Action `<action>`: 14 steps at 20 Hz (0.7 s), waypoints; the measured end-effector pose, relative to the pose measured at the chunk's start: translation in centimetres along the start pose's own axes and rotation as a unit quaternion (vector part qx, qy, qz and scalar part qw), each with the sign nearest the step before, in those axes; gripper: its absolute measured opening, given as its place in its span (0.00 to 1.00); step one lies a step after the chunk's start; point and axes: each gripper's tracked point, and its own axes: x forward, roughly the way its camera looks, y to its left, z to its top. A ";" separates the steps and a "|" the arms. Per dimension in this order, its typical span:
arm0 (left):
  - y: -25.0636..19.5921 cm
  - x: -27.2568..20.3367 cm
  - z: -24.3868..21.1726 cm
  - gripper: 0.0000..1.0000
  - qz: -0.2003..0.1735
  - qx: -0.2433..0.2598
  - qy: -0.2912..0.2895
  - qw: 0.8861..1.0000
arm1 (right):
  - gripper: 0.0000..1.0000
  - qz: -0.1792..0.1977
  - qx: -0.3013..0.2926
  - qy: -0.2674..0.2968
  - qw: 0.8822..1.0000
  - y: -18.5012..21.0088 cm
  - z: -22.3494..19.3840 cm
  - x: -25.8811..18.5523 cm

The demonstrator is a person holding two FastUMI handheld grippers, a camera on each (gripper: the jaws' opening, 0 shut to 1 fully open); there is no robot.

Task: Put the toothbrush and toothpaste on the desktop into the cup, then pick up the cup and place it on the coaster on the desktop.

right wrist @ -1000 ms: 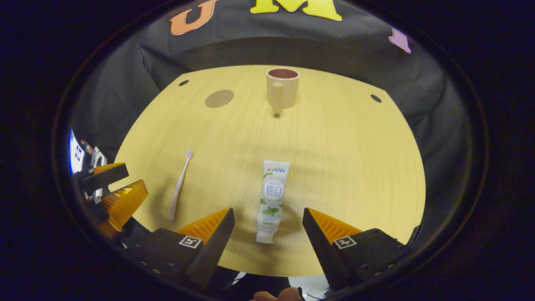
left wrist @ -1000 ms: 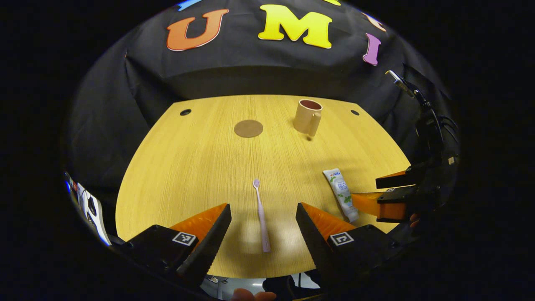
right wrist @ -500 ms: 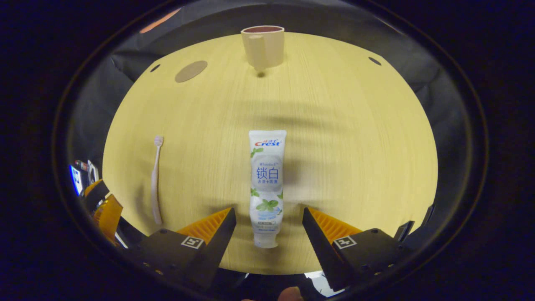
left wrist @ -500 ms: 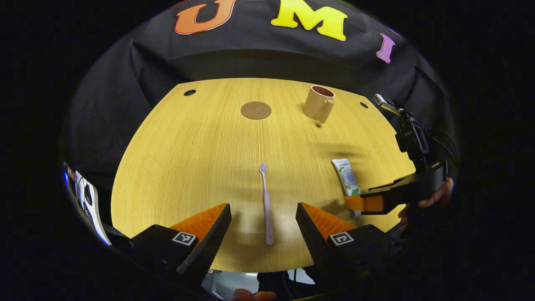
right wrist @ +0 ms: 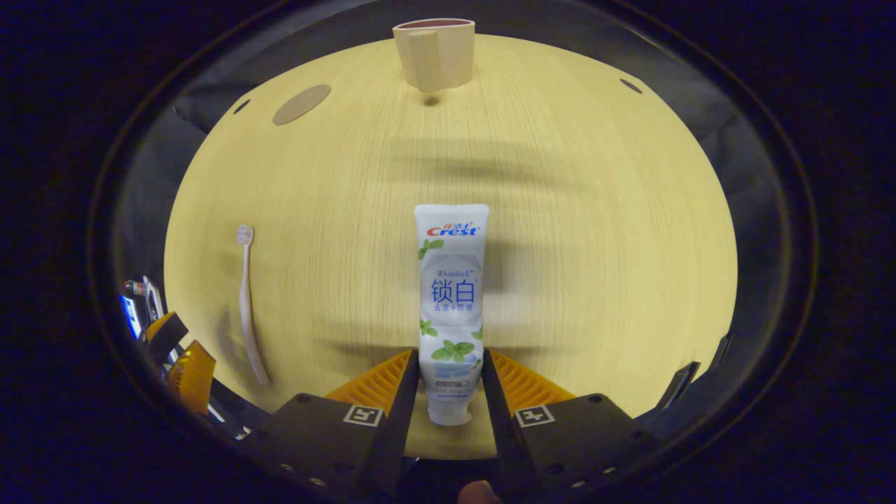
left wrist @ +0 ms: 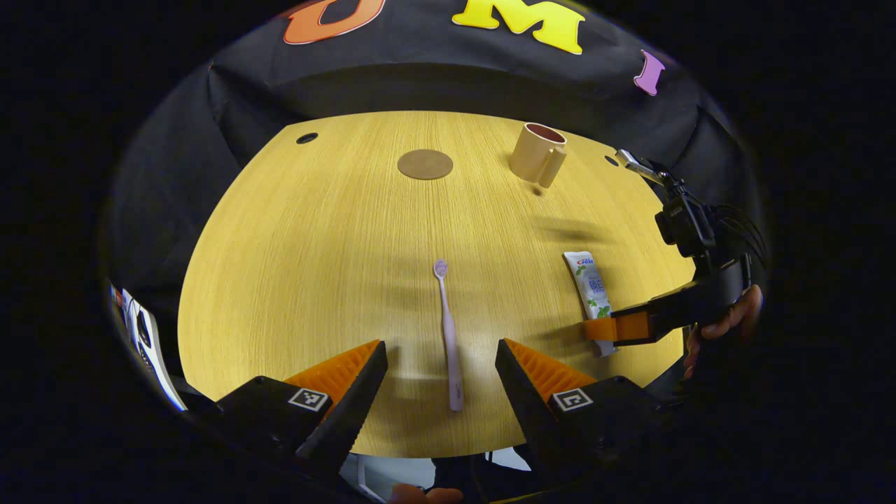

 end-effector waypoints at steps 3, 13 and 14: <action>-0.2 1.4 -0.8 1.00 -0.008 -0.007 0.025 1.000 | 0.53 -0.008 0.000 -0.001 1.000 -0.1 0.3 0.0; 0.4 5.4 -1.9 1.00 -0.008 -0.033 0.076 0.997 | 0.43 0.015 0.007 0.016 1.000 0.0 0.3 -0.3; 0.5 5.7 -1.9 0.99 -0.004 -0.029 0.081 0.996 | 0.42 0.015 0.007 0.015 1.000 0.1 0.3 -0.3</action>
